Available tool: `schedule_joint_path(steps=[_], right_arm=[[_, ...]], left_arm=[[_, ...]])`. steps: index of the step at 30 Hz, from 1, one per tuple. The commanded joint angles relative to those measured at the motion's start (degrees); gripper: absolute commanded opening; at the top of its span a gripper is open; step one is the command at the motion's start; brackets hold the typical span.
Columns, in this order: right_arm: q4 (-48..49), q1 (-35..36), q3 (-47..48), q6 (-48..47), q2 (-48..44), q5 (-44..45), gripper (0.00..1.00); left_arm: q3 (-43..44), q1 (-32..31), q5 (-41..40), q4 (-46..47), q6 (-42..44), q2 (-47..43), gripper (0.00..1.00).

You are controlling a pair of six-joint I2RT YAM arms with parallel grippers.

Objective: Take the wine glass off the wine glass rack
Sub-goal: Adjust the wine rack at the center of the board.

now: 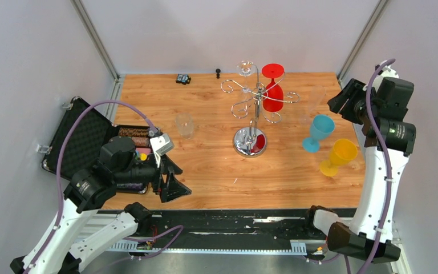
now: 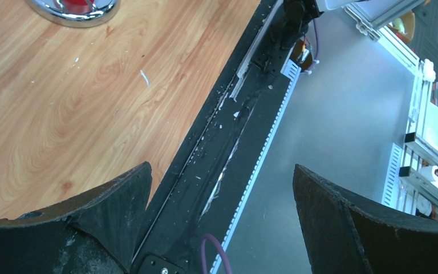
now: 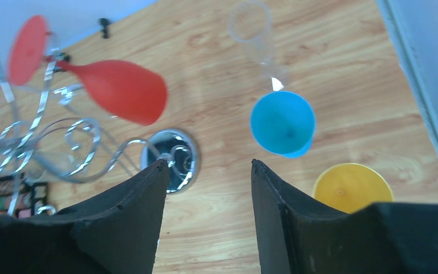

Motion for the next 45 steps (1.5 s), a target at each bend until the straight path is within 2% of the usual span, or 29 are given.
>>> schedule_joint_path(steps=[1, 7, 16, 26, 34, 45], right_arm=[[4.7, 0.8, 2.6, -0.4, -3.4, -13.5, 0.54], [9.4, 4.5, 2.5, -0.1, -5.5, -21.6, 0.57], [12.6, 17.9, 5.3, -3.5, -3.2, -17.3, 0.59], [17.4, 29.7, 5.2, -8.1, 3.1, -11.0, 0.60], [25.3, 33.6, 2.6, -10.4, 7.5, -9.8, 0.60], [32.7, 35.0, -1.7, -12.5, 12.0, -10.8, 0.57]], left_arm=[[0.9, -0.3, -0.8, 0.5, -0.6, 1.5, 1.00], [1.7, -0.3, -2.8, 0.4, -1.4, 3.0, 1.00], [2.7, -0.3, -5.6, 1.9, -3.5, 4.5, 1.00], [2.4, -0.3, -8.8, 4.4, -6.5, 5.1, 1.00], [3.0, -0.3, -11.2, 2.9, -7.3, 4.5, 1.00], [3.4, -0.3, -13.4, 1.3, -7.7, 3.5, 1.00]])
